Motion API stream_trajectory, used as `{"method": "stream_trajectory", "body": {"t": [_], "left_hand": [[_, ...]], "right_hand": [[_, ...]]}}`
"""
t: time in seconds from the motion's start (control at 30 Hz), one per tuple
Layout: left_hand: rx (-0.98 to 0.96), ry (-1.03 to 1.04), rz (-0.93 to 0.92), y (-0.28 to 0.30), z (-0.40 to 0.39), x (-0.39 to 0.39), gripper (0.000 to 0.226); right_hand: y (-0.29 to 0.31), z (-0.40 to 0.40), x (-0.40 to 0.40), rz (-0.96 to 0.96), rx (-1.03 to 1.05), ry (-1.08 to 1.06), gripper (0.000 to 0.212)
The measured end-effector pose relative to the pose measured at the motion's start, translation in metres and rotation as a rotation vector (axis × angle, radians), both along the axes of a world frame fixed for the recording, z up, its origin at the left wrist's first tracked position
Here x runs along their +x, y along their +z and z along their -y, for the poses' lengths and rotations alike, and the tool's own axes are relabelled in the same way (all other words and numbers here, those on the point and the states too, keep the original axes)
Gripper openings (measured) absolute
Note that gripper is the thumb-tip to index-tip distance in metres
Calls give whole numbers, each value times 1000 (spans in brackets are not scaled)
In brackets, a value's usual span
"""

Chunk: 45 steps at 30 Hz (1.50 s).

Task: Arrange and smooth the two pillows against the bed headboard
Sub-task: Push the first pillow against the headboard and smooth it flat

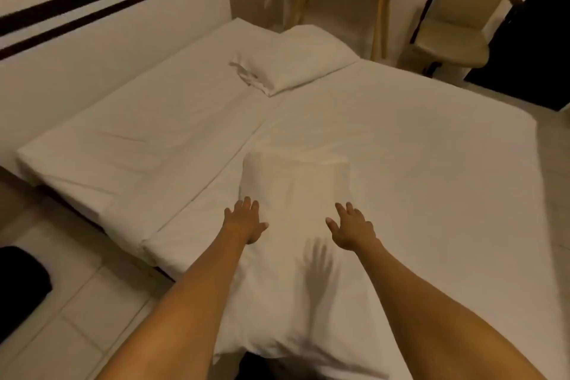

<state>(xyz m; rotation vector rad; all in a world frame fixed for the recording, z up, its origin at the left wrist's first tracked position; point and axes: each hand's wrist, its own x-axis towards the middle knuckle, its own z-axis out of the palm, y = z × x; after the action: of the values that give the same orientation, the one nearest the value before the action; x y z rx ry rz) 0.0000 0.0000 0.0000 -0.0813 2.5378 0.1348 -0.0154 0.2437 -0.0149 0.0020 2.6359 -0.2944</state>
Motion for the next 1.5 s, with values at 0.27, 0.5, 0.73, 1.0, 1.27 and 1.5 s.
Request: {"method": "stream_trajectory", "body": {"t": [0.27,0.5,0.73,1.0,1.27,1.5], "left_hand": [[70,-8,71,-99,-3,-31,71],[201,96,-100,-196,3,-52,74],[421,366,-212,-263,12,-51,89],[554,439,-214,-279,25,-48,101],[594,489,-207,-277,21,-49,101],[621,407,-296,-261,5,-48,103]], "right_hand": [[-98,-7,-33,147,-6,-83,63],[-193,-22,-68,-60,-86,-131,62],[-255,-34,-55,-114,-297,-330,66],[-277,-48,-47,-160,-394,-378,67],[-275,-45,-50,-189,-471,-417,67],[-262,-33,-45,-346,-527,-296,70]]}}
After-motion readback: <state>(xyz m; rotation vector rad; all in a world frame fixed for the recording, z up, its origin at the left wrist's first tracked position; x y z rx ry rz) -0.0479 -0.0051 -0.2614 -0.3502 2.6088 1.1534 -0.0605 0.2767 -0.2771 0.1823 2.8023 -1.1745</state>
